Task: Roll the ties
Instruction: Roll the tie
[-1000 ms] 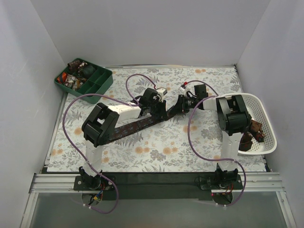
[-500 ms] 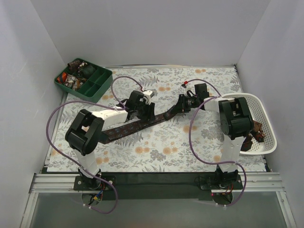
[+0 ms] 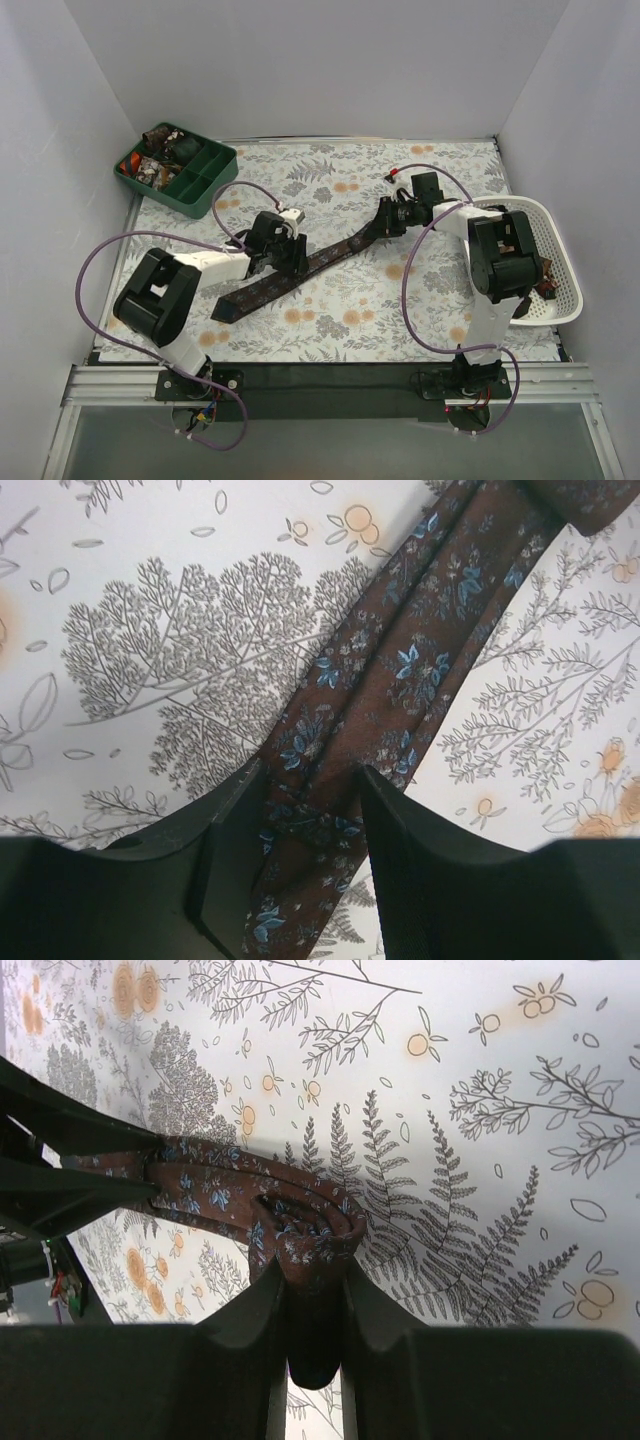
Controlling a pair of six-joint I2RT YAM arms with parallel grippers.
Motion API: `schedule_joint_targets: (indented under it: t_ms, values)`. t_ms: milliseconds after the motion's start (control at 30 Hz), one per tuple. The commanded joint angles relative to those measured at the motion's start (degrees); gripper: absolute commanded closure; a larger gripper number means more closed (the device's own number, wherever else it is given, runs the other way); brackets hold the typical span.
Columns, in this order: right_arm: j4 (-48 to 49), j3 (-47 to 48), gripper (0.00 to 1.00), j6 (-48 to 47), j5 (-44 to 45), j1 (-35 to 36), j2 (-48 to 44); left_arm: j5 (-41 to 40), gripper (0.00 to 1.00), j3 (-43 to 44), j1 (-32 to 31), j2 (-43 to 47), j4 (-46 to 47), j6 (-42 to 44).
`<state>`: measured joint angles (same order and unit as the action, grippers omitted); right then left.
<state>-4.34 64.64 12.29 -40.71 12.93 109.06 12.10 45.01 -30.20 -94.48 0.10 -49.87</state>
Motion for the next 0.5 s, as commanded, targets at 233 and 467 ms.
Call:
schedule_joint_targets:
  t_ms: [233, 467]
  values:
    - [-9.1, 3.2, 0.99, -6.5, 20.3, 1.7, -7.5, -0.4, 0.59, -5.6, 0.0, 8.2, -5.3, -2.6]
    - [-15.1, 7.0, 0.99, -14.4, 43.9, 9.5, -10.2, -1.6, 0.57, -5.2, 0.0, 14.7, -9.8, -2.2]
